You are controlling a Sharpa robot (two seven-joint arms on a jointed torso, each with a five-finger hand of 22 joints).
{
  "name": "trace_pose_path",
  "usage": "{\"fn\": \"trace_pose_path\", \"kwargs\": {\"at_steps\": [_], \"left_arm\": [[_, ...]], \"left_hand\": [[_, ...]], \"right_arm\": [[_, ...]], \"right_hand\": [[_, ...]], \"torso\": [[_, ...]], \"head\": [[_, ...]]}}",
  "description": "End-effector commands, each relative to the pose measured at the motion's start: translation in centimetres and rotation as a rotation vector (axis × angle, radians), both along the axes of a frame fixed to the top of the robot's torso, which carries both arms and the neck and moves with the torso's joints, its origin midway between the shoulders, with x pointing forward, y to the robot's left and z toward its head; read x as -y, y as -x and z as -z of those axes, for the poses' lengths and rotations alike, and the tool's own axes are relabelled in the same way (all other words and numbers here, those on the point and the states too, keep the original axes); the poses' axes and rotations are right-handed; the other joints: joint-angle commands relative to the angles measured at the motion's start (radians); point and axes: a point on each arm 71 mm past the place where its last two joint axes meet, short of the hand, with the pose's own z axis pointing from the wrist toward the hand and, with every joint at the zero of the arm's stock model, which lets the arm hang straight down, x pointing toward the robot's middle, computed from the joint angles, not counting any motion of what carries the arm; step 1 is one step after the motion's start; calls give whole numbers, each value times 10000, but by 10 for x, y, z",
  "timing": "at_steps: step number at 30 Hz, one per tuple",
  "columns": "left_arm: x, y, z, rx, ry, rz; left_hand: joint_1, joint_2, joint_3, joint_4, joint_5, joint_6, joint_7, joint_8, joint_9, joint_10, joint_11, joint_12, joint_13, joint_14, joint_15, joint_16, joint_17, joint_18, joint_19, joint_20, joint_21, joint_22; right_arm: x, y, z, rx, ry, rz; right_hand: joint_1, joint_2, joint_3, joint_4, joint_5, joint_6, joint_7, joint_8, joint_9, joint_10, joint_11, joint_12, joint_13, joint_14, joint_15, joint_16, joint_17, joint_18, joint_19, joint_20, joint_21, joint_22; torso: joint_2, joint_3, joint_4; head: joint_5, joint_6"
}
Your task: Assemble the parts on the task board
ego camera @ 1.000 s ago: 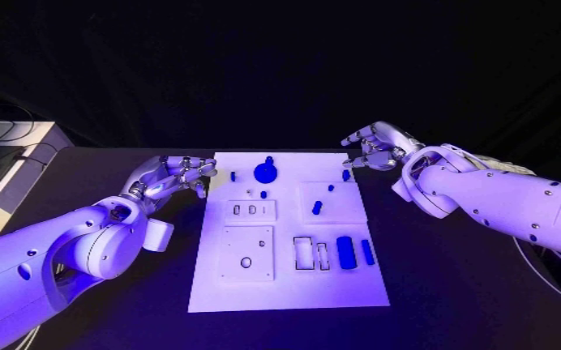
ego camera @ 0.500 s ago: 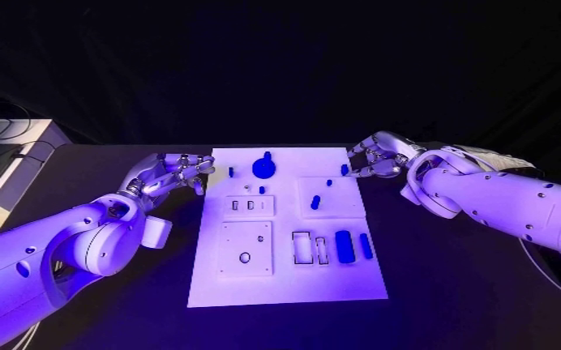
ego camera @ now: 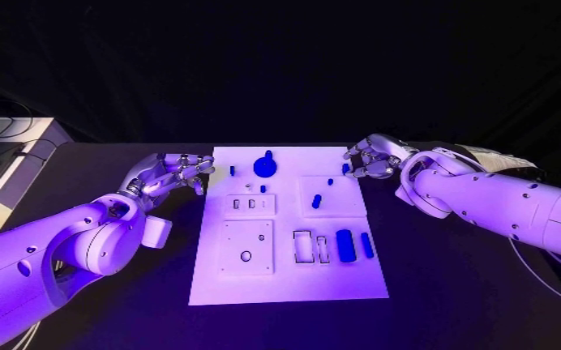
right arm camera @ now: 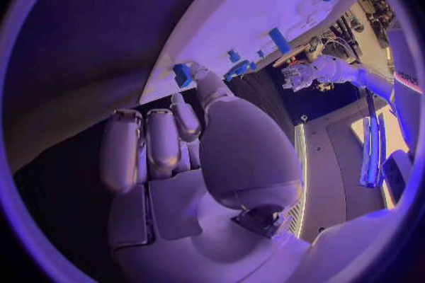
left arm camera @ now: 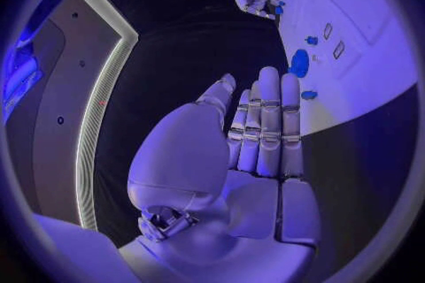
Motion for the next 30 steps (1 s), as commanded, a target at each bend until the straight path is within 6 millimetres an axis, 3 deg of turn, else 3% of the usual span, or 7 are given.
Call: {"fn": "trace_pose_path", "kwargs": {"at_steps": [1, 12, 18, 30], "left_arm": [[2, 0, -1, 58, 51, 191], [2, 0, 0, 30, 32, 185], [2, 0, 0, 19, 29, 191], [3, 0, 0, -4, 14, 194]], "left_hand": [[-44, -26, 19, -43, 6, -25, 34, 14, 2, -73, -9, 12, -1, -39, 20, -61, -12, 93, -62, 16, -10, -14], [-44, -23, 22, -46, 10, -40, 48, 9, 0, -87, -5, 13, -1, -37, 21, -63, -11, 97, -57, 20, -9, -21], [-44, -23, 22, -46, 10, -40, 48, 9, 0, -87, -5, 13, -1, -37, 21, -63, -11, 97, -57, 20, -9, -21], [-39, -17, 29, -52, 8, -49, 57, 13, 2, -103, 3, 15, -1, -36, 25, -65, -10, 104, -56, 27, -6, -37]], "right_arm": [[0, -1, 2, 37, 165, 201], [0, -2, 3, -12, 156, 278], [-1, -3, 4, -94, 147, 279], [-5, -4, 6, -147, 135, 283]], "right_hand": [[-64, 155, 100, -49, 81, 133, 2, -8, -7, 84, -13, 53, 29, 18, 34, -51, 13, 0, 472, -11, -32, 1912], [-285, 440, 493, -386, 168, 355, -66, -11, -9, 144, -68, 64, 115, 28, -29, -78, 23, -21, 474, -71, -27, 1915], [-347, 516, 803, -513, 315, 504, -135, -3, -7, 167, -111, 65, 155, 26, -77, -99, 35, -29, 471, -108, -30, 1915], [-490, 434, 949, -599, 101, 558, -187, -16, -9, 207, -133, 37, 178, 40, -134, -117, 80, -52, 472, -175, -28, 1916]], "torso": [[6, -10, 5], [-3, -3, -5], [2, -2, -17], [-4, -10, -3]], "head": [[-1, 4], [24, 4], [45, 102], [57, 54]]}}
